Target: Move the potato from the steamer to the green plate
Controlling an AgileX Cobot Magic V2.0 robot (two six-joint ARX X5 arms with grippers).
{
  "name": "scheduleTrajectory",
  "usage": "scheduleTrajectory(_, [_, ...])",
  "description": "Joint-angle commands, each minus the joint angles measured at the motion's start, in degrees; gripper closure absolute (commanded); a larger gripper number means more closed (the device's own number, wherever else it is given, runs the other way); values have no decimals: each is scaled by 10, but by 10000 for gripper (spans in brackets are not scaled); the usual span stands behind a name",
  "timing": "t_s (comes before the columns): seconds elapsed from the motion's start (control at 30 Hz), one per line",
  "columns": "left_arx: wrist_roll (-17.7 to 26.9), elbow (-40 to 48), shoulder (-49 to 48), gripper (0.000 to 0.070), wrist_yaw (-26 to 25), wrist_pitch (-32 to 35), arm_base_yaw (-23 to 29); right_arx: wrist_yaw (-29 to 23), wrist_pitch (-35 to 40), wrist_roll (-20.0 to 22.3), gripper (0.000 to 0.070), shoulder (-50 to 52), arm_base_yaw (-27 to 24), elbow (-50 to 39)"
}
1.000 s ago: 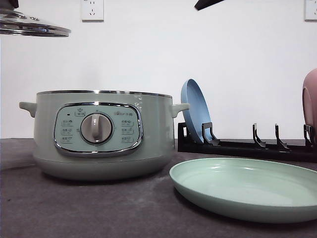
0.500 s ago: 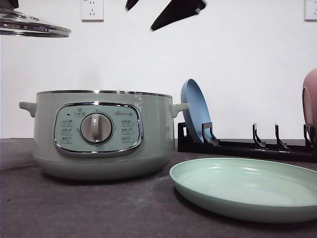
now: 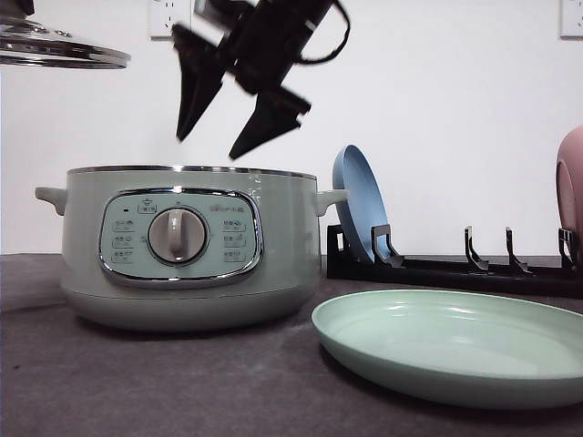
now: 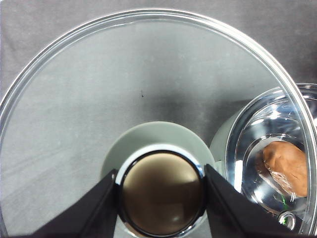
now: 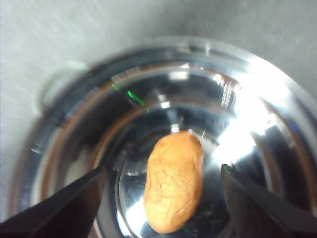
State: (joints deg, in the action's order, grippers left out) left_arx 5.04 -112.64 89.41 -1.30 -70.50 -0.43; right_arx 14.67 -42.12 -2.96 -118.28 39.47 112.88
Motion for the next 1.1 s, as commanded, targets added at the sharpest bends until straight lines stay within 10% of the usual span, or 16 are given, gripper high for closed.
scheduleTrajectory(0.0, [-1,-24,-9,699,1,22,1,-5,7,5,232,-19,9,18])
scheduleTrajectory(1.07, [-1,-24,-9,699,0,17,1,-68,7,4,279,-106,31,18])
